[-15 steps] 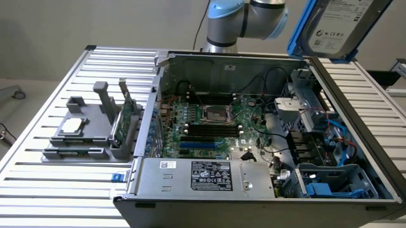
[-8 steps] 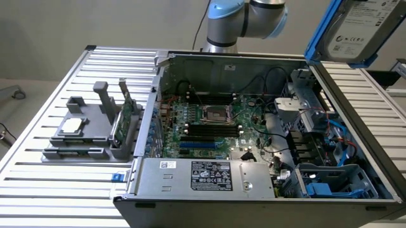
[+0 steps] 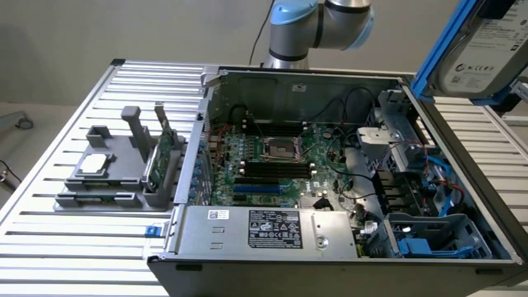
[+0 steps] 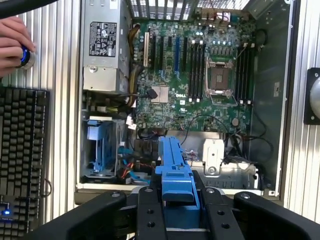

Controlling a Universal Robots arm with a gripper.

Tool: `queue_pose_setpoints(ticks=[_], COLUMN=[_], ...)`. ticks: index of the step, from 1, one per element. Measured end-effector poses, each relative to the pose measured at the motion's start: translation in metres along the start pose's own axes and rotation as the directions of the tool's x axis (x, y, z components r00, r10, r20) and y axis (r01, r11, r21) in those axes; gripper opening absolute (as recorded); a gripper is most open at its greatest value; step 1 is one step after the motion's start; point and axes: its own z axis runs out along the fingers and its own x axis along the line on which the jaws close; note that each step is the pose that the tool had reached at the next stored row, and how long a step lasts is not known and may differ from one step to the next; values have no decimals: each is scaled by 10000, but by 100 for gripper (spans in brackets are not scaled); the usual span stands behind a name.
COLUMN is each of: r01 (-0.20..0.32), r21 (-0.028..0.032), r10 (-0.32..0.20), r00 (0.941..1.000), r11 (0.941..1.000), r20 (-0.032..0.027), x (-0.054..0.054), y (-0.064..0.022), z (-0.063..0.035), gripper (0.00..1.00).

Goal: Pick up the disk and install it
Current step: 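Pick up the disk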

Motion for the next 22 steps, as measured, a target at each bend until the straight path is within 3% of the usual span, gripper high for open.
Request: queue_pose_setpoints(ticks=[6,22], r01=[-1,3], r21=[0,3], r10=[1,-3], r00=[10000,10000], r11=[10000,10000], r20=[7,71], x=[273,1006], y=[-11,-15], z=[55,333], gripper=[33,33])
